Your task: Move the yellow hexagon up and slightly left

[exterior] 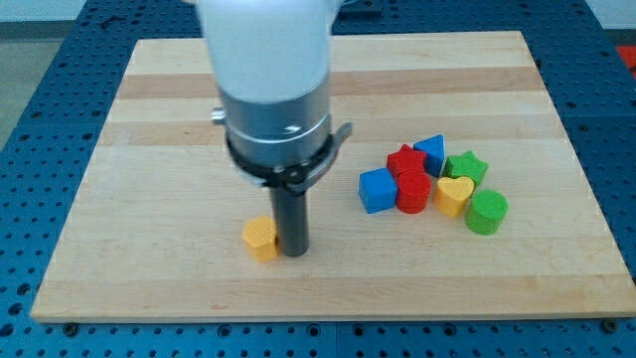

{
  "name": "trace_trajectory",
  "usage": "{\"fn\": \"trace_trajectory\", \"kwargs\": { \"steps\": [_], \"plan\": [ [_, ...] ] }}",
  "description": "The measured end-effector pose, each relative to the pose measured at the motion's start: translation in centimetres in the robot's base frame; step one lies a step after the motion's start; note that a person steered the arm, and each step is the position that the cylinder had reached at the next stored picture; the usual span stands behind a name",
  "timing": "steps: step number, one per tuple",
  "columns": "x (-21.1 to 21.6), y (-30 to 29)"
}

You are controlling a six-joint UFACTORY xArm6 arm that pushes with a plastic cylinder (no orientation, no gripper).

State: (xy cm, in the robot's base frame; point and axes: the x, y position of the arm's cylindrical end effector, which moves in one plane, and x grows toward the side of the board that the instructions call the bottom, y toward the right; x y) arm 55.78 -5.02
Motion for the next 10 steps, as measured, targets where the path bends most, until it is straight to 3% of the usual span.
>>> {"fn": "trace_trajectory", "kwargs": {
  "steps": [3, 4, 7, 10],
  "plan": [
    [-0.7, -3.0],
    [-4.7, -3.2],
    [-4.7, -0.8],
    [-2.0, -2.0]
  ]
}}
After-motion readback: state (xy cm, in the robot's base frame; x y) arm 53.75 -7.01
